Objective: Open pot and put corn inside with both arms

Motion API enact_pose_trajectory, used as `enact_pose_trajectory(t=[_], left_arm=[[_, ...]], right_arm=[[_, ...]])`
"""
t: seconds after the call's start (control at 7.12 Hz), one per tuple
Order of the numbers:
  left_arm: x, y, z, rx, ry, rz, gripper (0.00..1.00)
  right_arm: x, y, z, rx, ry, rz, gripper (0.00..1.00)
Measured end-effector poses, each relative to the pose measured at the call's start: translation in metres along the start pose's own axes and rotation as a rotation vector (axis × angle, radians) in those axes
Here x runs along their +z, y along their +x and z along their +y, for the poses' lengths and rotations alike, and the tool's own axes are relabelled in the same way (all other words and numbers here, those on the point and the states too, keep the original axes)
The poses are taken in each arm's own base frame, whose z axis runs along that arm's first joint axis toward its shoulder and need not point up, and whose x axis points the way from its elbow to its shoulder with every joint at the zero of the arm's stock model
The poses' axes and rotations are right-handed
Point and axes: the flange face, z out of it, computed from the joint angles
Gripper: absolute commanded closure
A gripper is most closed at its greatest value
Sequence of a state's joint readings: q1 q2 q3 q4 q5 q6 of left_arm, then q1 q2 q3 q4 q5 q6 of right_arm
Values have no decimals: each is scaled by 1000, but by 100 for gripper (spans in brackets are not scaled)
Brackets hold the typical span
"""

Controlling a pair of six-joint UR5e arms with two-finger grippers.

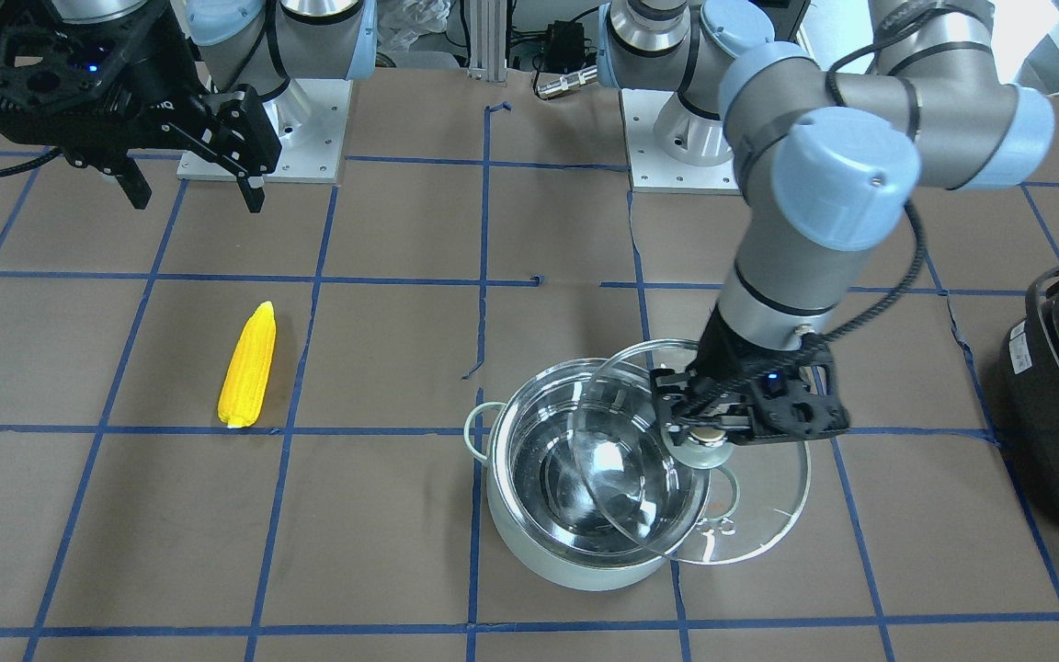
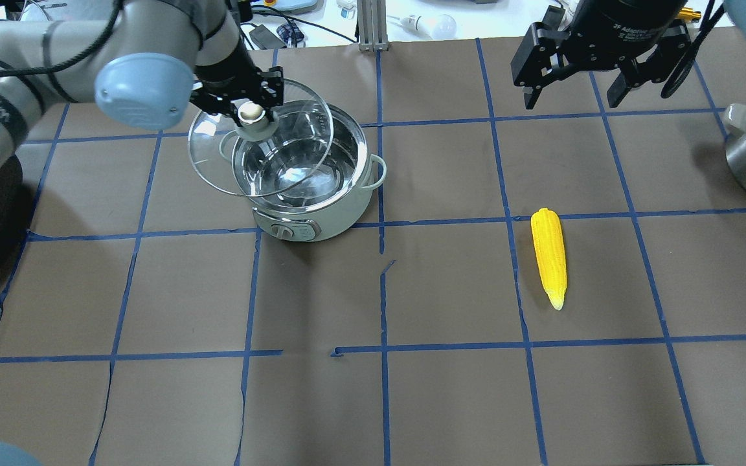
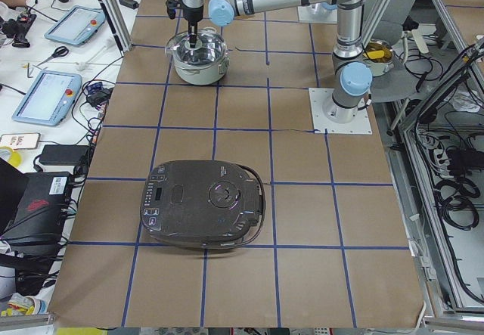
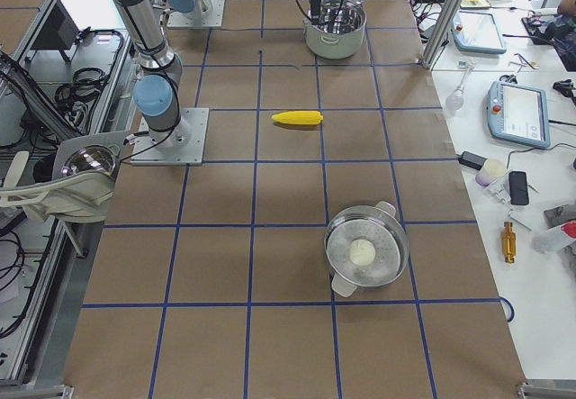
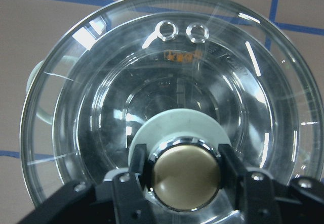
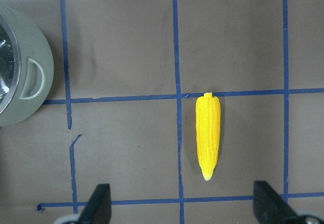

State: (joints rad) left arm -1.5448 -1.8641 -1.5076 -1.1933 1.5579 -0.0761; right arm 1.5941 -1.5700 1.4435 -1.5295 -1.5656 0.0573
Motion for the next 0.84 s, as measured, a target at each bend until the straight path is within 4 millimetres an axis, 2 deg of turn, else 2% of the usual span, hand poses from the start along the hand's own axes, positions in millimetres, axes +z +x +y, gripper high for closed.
enact_pose_trajectory(t=[0.14,0.28,0.56,0.7,0.84], left_arm=[[5,-42,-5,22,-14,-10,70],[13,-81,-6,41,-33,-14,70],[30,-153,-6,67,-59,-9,73],[40,-178,-7,86,-66,1,74],[49,-191,-7,102,-62,7,74]], right_arm=[[10,5,-6,6,-19,3,0],[31,13,-12,19,-59,5,0],[103,35,-14,29,-166,1,0],[141,46,-13,24,-176,-3,0],[182,58,-12,4,-164,-5,0]])
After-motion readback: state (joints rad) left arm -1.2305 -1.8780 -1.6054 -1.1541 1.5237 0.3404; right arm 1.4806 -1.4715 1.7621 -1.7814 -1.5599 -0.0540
